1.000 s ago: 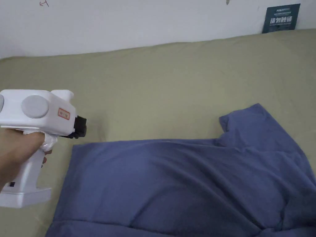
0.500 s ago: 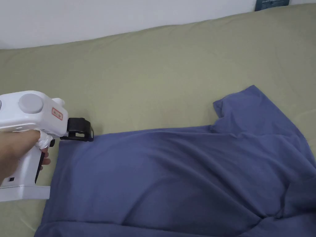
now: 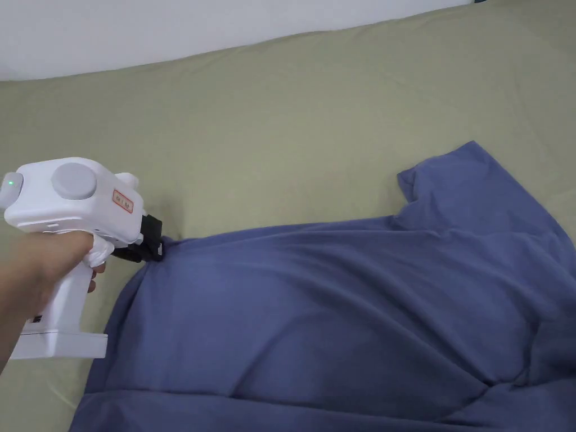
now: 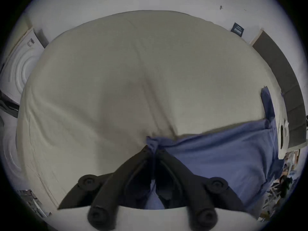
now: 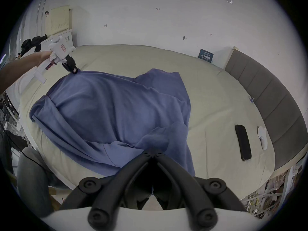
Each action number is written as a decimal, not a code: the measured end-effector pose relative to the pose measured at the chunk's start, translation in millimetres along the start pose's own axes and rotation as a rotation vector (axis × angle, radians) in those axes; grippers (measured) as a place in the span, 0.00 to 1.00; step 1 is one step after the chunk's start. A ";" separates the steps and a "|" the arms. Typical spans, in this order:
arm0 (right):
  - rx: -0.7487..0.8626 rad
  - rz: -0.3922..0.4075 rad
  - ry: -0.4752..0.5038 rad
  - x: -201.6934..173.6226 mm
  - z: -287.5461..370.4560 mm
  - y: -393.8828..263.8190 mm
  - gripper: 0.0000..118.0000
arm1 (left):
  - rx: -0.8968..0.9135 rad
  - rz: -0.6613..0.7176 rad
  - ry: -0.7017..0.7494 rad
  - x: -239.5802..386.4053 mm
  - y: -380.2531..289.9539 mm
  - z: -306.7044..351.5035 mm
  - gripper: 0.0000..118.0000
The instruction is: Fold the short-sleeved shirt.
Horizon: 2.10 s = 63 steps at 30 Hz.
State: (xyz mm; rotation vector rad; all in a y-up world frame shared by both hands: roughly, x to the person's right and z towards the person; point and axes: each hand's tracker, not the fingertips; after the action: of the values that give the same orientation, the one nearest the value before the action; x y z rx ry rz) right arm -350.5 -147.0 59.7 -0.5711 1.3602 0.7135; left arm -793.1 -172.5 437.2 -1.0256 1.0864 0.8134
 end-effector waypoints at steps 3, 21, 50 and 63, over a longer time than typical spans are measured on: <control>0.005 -0.006 0.014 -0.8 3.1 1.9 0.00 | -0.005 -0.016 0.011 5.7 -4.8 1.0 0.03; 0.134 -0.088 0.042 69.8 -47.9 158.0 0.00 | 0.018 0.013 -0.016 -10.1 -1.5 -9.2 0.03; -0.448 -0.266 0.041 129.0 -256.6 194.7 0.90 | 0.039 0.038 -0.036 -9.0 -14.0 -11.1 0.03; -0.462 -0.192 0.026 113.2 -238.3 200.0 0.00 | 0.046 0.042 -0.030 0.4 -20.8 -8.1 0.03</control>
State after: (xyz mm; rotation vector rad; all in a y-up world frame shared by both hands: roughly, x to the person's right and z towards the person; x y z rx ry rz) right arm -650.8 -174.0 -76.8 -1.0654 1.1457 0.8692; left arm -776.6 -187.0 441.0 -0.9524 1.0994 0.8311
